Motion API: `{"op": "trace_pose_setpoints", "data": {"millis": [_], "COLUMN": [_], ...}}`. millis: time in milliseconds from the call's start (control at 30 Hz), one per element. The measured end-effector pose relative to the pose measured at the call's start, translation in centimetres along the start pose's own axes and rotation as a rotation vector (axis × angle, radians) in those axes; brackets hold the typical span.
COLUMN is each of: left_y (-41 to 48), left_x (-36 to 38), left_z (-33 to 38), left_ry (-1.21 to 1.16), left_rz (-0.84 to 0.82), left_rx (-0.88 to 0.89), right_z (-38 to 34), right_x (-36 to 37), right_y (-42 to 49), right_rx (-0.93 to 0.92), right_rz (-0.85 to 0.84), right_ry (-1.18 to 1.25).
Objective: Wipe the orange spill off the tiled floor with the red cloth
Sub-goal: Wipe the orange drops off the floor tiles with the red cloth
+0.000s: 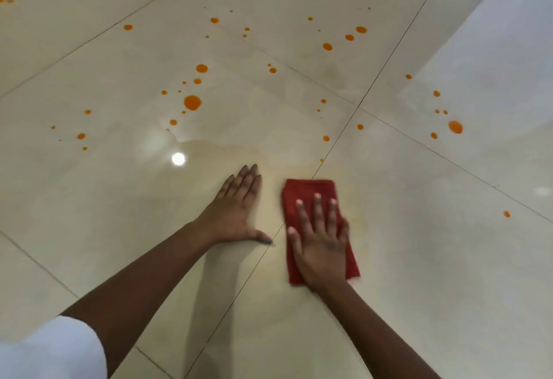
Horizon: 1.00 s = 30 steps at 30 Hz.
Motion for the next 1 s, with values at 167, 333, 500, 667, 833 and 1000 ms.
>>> {"op": "trace_pose_setpoints", "data": {"millis": [167, 333, 500, 667, 833, 1000], "left_y": [1.9, 4.1, 4.6, 4.5, 4.4, 4.4], "left_x": [-0.6, -1.4, -0.7, -0.7, -0.5, -0.6], "left_z": [0.8, -0.6, -0.8, -1.0, -1.0, -1.5], "left_ry": [0.025, -0.017, -0.012, 0.048, 0.042, 0.060], "left_rz": [0.023, 0.008, -0.014, -0.019, -0.041, -0.053], "left_rx": [0.046, -0.050, -0.070, -0.076, -0.079, -0.121], "right_z": [3.7, 6.1, -0.2, 7.9, 0.1, 1.9], "right_x": [-2.2, -1.9, -1.4, -3.2, -1.1, -3.3], "right_y": [10.7, 5.8, 10.2, 14.4, 10.0, 21.0], "right_rx": [-0.006, 0.267, -0.109, 0.214, 0.045, 0.025], "right_rz": [-0.008, 0.112, 0.069, 0.113, 0.070, 0.025], "right_ry": [-0.075, 0.029, -0.017, 0.036, 0.044, 0.031]}}
Point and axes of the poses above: each hand's wrist, its own y-axis towards the middle knuckle, its own x-axis out of the palm, z = x × y, the point moved 8 cm from there along y, towards the middle knuckle, and after that the axes turned 7 degrees about z, right-handed, at the moved point
